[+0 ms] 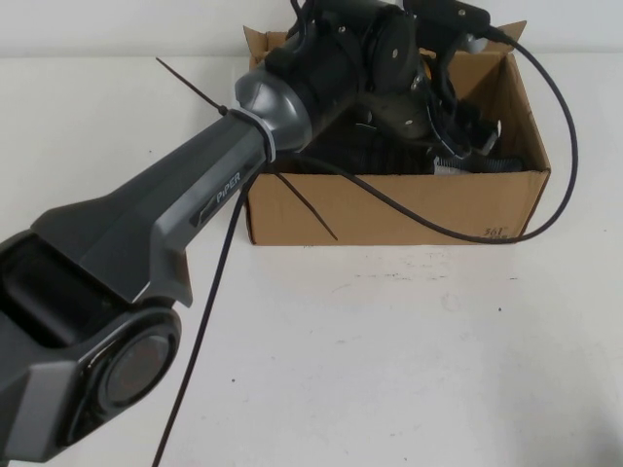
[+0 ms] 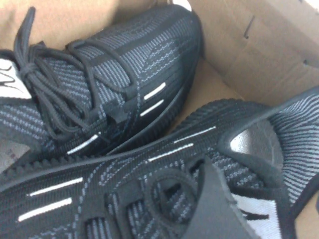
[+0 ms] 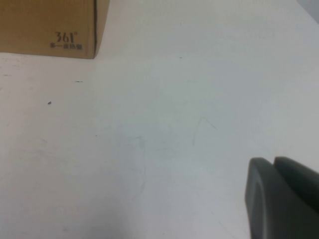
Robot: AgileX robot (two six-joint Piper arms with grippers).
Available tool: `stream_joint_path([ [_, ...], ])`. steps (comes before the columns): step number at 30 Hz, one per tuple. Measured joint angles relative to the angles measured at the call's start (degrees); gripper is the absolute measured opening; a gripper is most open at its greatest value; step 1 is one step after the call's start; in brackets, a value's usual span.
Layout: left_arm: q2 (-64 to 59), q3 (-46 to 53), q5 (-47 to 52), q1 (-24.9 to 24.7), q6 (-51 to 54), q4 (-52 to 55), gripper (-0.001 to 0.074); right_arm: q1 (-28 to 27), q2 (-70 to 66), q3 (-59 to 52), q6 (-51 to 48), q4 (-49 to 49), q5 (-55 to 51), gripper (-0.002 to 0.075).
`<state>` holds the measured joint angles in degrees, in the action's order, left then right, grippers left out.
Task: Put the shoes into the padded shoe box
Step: Place the shoe in the shoe box
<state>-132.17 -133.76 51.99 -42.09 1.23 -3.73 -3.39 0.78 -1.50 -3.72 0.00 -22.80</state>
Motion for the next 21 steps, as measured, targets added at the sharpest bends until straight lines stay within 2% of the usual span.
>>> stream_joint_path([
  [10, -2.0, -0.1, 0.4, 0.0, 0.6, 1.1, 0.0364, 0.0, 0.0, 0.0, 0.0, 0.0, 0.0, -0.0008],
  [21, -2.4, -0.1, -2.3, 0.0, 0.6, 2.4, 0.0274, 0.0, 0.0, 0.0, 0.0, 0.0, 0.0, -0.0008],
])
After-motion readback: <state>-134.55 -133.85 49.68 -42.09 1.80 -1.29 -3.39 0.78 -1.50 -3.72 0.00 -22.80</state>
